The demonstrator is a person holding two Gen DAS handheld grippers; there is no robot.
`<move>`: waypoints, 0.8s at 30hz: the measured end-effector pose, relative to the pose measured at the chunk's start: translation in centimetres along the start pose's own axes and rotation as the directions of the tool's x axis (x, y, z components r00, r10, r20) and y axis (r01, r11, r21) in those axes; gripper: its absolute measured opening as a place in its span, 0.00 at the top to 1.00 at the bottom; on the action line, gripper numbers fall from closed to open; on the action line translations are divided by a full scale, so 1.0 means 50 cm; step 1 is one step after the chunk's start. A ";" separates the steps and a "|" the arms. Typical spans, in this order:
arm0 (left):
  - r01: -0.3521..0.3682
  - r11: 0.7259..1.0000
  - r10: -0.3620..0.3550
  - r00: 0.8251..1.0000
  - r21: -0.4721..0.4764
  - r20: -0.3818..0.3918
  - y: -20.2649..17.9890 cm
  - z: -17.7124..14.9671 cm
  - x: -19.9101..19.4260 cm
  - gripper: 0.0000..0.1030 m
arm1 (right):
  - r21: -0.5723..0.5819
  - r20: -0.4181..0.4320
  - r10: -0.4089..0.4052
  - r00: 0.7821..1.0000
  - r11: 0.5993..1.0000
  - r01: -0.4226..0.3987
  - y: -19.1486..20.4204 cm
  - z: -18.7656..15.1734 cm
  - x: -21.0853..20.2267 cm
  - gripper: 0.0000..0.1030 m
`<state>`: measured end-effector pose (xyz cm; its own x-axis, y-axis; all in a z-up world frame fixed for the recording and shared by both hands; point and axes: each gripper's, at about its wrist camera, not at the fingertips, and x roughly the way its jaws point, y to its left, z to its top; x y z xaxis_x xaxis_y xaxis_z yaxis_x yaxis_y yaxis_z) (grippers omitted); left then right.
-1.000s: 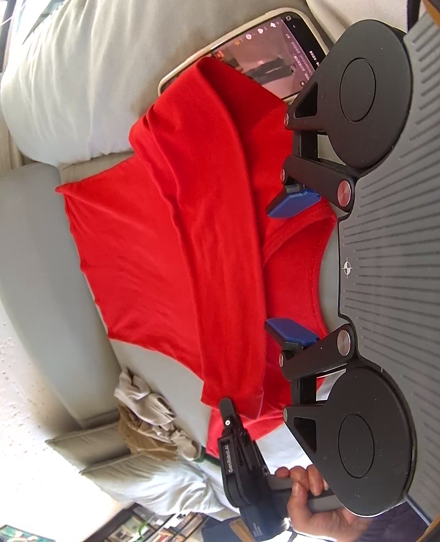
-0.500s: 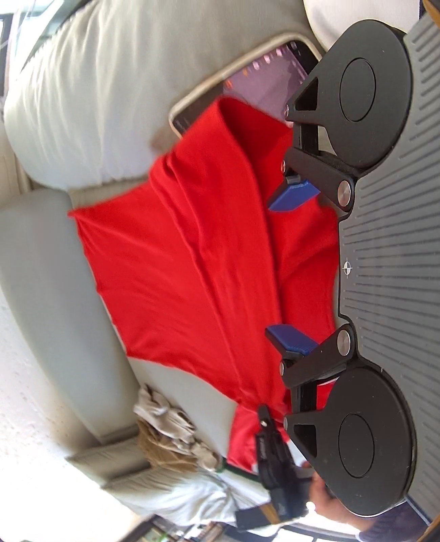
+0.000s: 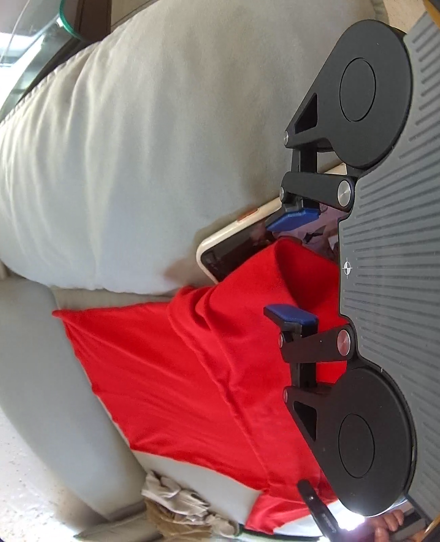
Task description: Fold clothes
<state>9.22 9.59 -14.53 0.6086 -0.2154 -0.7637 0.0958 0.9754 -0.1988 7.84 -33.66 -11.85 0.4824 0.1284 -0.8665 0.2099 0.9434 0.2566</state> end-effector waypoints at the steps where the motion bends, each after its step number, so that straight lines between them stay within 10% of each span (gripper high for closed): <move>1: -0.001 1.000 0.001 1.000 -0.002 -0.004 0.001 0.000 0.003 0.80 | -0.014 -0.001 -0.007 1.000 1.000 0.007 0.002 -0.001 0.004 0.53; 6: -0.005 1.000 0.005 1.000 -0.010 -0.024 0.006 -0.002 0.018 0.80 | -0.184 0.033 -0.041 0.999 0.982 0.046 0.042 0.007 0.025 0.62; 8: -0.007 1.000 0.006 0.999 -0.014 -0.032 0.008 -0.003 0.023 0.80 | -0.255 0.021 -0.072 0.997 0.964 0.074 0.061 0.002 0.038 0.94; 16: 0.004 1.000 -0.003 0.999 0.004 -0.050 0.014 0.000 0.029 0.80 | -0.312 -0.040 -0.178 0.983 0.937 0.157 0.084 -0.020 -0.007 0.98; 21: 0.012 1.000 -0.011 0.998 0.010 -0.054 0.017 0.000 0.030 0.80 | -0.263 -0.057 -0.262 0.963 0.935 0.239 0.078 0.003 -0.016 0.84; 24: 0.016 1.000 -0.016 0.999 0.005 -0.052 0.019 0.000 0.031 0.80 | -0.186 -0.007 -0.112 0.994 0.976 0.109 0.075 0.034 -0.043 0.48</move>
<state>10.25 10.19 -15.88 0.5649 -0.2330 -0.7916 0.1092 0.9720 -0.2082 9.02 -30.91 -8.29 0.4503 0.0241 -0.8926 0.0989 0.9921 0.0766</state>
